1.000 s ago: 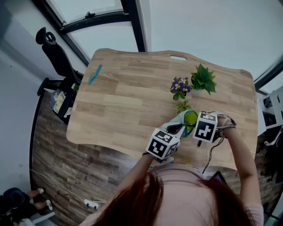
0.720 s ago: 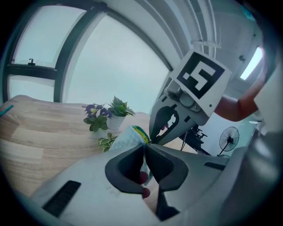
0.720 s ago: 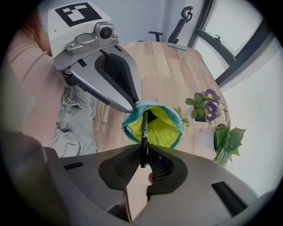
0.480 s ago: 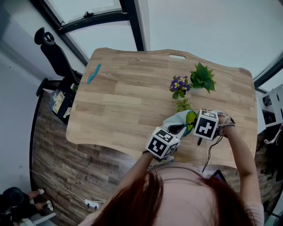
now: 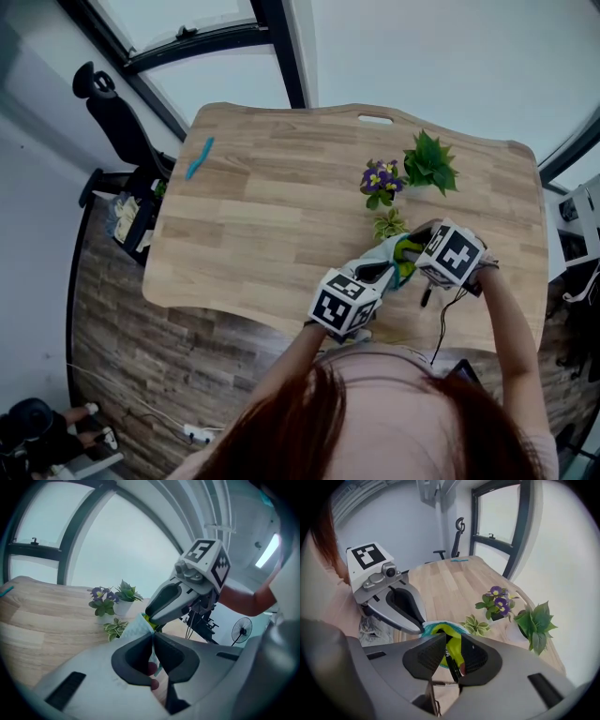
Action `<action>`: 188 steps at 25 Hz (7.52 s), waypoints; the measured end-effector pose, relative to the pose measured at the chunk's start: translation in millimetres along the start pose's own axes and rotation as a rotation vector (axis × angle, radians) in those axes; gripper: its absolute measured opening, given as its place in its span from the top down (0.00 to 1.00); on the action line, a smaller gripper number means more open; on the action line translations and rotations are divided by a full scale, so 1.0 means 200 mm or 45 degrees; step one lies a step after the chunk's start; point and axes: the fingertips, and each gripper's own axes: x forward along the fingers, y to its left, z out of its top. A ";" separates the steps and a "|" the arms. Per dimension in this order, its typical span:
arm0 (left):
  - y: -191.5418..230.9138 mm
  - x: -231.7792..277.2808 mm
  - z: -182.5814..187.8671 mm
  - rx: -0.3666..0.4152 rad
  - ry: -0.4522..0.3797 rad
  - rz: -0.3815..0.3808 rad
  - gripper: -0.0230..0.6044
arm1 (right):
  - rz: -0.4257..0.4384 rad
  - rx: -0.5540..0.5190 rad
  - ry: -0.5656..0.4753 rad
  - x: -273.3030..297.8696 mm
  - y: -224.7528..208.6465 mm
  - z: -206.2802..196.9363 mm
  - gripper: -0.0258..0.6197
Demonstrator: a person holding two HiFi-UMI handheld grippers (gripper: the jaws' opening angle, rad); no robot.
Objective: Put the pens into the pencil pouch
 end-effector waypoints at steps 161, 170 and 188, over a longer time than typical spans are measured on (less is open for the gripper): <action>-0.09 0.00 -0.03 -0.044 -0.091 -0.176 0.94 | -0.057 -0.717 0.457 -0.01 0.17 -0.21 0.88; -0.10 0.01 -0.04 -0.054 -0.077 -0.194 0.94 | -0.075 -0.714 0.382 0.02 0.18 -0.19 0.88; -0.12 0.01 -0.03 -0.031 -0.087 -0.216 0.94 | -0.011 -0.734 0.404 0.04 0.18 -0.21 0.88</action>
